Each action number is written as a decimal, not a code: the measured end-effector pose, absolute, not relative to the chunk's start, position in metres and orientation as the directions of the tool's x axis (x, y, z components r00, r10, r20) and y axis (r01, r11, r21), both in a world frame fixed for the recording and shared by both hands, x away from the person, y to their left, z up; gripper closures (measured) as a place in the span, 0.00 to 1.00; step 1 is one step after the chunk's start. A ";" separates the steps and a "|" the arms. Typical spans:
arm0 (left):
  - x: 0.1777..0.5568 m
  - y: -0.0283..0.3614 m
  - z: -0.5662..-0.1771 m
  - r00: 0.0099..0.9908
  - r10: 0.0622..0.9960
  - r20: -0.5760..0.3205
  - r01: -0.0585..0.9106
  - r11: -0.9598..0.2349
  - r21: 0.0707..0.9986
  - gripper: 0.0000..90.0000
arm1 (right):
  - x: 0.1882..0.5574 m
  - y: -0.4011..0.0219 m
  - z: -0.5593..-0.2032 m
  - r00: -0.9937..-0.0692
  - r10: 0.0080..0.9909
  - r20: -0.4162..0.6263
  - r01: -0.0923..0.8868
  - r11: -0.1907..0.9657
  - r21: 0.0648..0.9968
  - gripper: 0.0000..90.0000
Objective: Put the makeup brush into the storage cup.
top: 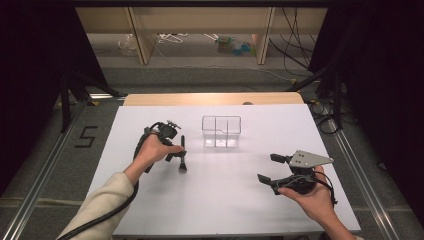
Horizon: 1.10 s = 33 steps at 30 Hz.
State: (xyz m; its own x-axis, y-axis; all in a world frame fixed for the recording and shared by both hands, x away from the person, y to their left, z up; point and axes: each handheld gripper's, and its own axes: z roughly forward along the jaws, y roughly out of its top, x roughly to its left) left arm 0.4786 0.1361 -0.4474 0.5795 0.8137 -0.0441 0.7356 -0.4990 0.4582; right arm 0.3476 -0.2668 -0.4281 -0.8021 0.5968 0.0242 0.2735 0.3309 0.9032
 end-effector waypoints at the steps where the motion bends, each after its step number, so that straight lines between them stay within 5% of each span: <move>1: 0.479 0.136 -0.447 0.580 0.814 -0.044 0.736 -0.499 0.458 0.33 | 0.347 -0.267 -0.428 -0.802 0.597 0.027 0.276 0.330 0.903 0.18; 20: 0.492 0.114 -0.465 0.544 0.838 -0.039 0.798 -0.503 0.333 0.47 | 0.348 -0.266 -0.430 -0.805 0.592 0.035 0.283 0.332 0.900 0.18; 33: 0.494 0.116 -0.460 0.526 0.849 -0.059 0.829 -0.496 0.258 0.82 | 0.349 -0.267 -0.431 -0.803 0.595 0.037 0.291 0.337 0.895 0.19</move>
State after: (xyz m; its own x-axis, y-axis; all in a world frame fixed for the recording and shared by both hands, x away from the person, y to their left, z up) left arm 0.4944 0.1156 -0.4600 0.5255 0.8487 -0.0594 0.8295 -0.4956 0.2576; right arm 0.3485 -0.2665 -0.4306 -0.8028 0.5952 0.0370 0.2910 0.3369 0.8954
